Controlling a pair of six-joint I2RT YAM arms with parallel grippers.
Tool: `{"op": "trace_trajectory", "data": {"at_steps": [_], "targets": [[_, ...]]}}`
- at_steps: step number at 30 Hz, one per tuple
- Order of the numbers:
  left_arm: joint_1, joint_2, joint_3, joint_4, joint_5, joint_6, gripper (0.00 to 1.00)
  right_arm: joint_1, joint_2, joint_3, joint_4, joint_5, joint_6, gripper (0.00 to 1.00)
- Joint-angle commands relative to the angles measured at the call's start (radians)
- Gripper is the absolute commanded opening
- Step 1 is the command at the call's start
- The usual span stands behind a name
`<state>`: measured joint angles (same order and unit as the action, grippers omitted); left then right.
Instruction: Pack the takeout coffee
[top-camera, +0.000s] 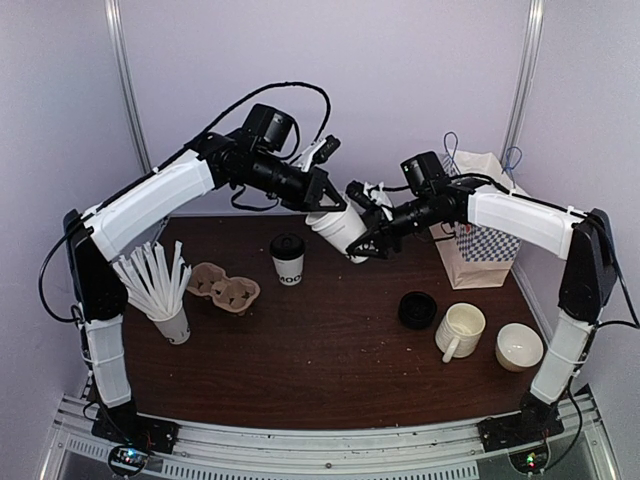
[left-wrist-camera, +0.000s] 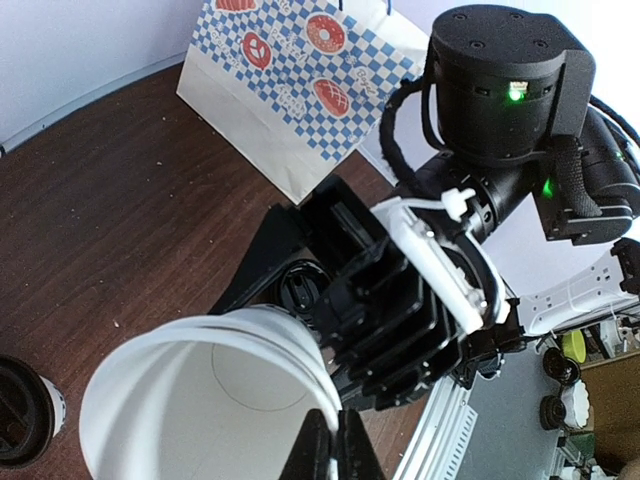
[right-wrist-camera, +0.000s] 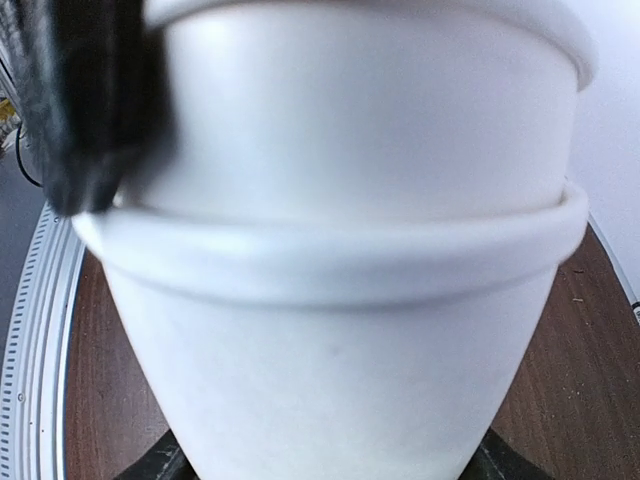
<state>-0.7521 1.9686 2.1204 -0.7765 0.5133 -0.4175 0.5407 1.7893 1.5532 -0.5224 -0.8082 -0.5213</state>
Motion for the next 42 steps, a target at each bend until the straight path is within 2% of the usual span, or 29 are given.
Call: {"op": "trace_trajectory", "data": {"at_steps": [1, 6, 11, 16, 20, 26, 31, 35, 39, 42], "targets": [[0.074, -0.115, 0.099, 0.060, -0.080, 0.034, 0.00, -0.032, 0.012, -0.048, -0.145, 0.012, -0.078, 0.58], [0.080, -0.091, 0.159, -0.004, 0.000, 0.086, 0.00, -0.041, 0.015, -0.031, -0.226, -0.073, -0.143, 0.59], [0.082, -0.090, 0.188, -0.086, -0.067, 0.163, 0.00, -0.048, 0.028, 0.019, -0.364, -0.120, -0.233, 0.60], [0.083, -0.136, 0.153, -0.036, -0.094, 0.172, 0.00, -0.054, 0.041, 0.005, -0.295, -0.062, -0.102, 0.60], [0.083, -0.145, 0.136, -0.022, -0.084, 0.180, 0.00, -0.056, 0.035, -0.006, -0.278, -0.047, -0.091, 0.60], [0.083, -0.141, 0.127, -0.037, -0.045, 0.159, 0.00, -0.064, 0.008, -0.026, -0.292, -0.102, -0.137, 0.75], [0.083, -0.148, 0.074, -0.005, 0.001, 0.125, 0.00, -0.061, 0.011, 0.019, -0.318, -0.129, -0.134, 0.83], [0.083, -0.151, 0.061, 0.002, 0.003, 0.119, 0.00, -0.061, 0.017, 0.040, -0.329, -0.124, -0.133, 0.81], [0.083, -0.154, 0.092, -0.066, -0.075, 0.170, 0.00, -0.063, 0.024, 0.009, -0.292, -0.099, -0.117, 0.75], [0.083, -0.158, 0.087, -0.126, -0.128, 0.207, 0.00, -0.067, 0.033, 0.001, -0.289, -0.089, -0.113, 0.75]]}}
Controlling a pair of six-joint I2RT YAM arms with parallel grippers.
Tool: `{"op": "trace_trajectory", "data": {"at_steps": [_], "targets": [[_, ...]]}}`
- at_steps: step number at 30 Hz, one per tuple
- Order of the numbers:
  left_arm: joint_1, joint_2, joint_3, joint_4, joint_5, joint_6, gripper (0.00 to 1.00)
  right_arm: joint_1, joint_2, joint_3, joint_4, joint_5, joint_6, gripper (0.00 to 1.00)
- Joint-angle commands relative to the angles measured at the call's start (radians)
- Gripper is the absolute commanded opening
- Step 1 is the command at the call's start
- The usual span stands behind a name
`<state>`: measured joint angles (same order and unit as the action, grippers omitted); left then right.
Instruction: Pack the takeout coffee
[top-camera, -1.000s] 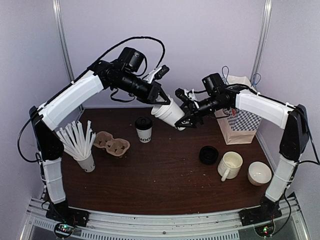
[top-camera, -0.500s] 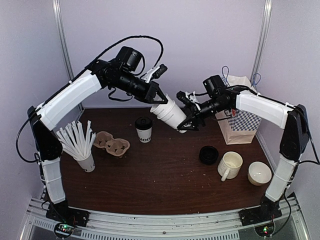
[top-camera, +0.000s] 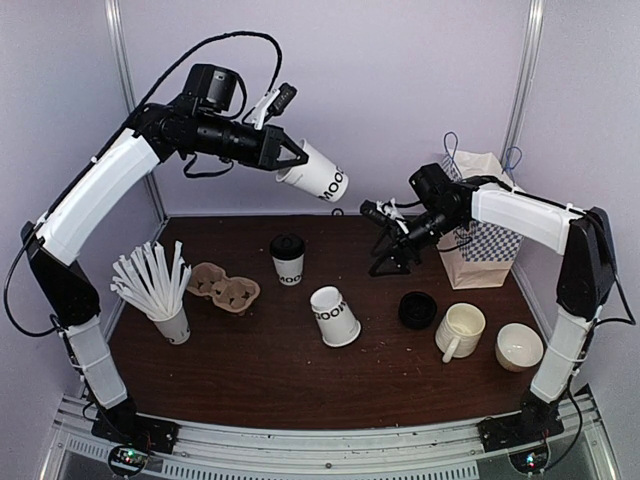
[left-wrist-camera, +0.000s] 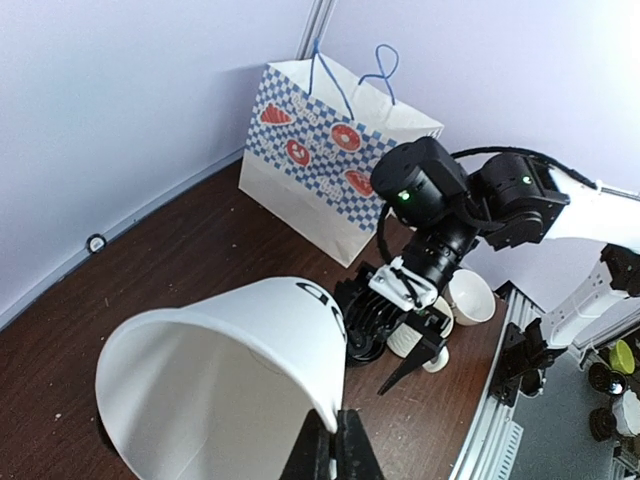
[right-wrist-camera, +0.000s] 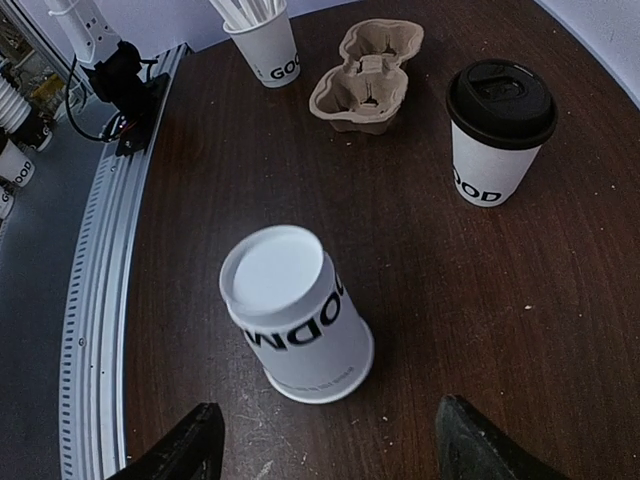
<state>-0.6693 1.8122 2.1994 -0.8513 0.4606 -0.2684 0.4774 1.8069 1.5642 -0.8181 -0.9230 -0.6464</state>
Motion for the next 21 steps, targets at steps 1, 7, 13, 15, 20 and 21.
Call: {"op": "trace_trajectory", "data": {"at_steps": [1, 7, 13, 15, 20, 21], "targets": [[0.000, -0.003, -0.007, -0.070, -0.084, 0.068, 0.00, -0.004, 0.017, -0.010, 0.007, 0.028, 0.014, 0.75], [-0.006, -0.039, -0.145, -0.165, -0.106, 0.123, 0.00, -0.005, 0.018, -0.015, 0.016, 0.058, 0.019, 0.75], [-0.056, -0.004, -0.179, -0.188, -0.190, 0.199, 0.00, -0.011, 0.014, -0.006, -0.014, 0.052, 0.013, 0.75], [-0.078, 0.061, -0.135, -0.178, -0.211, 0.241, 0.00, -0.019, 0.015, 0.006, -0.040, 0.053, 0.007, 0.75], [-0.128, 0.252, 0.018, -0.199, -0.282, 0.358, 0.00, -0.079, -0.008, -0.007, -0.089, 0.044, 0.001, 0.75], [-0.132, 0.287, 0.045, -0.199, -0.296, 0.369, 0.00, -0.095, -0.018, -0.015, -0.090, 0.042, 0.006, 0.75]]}}
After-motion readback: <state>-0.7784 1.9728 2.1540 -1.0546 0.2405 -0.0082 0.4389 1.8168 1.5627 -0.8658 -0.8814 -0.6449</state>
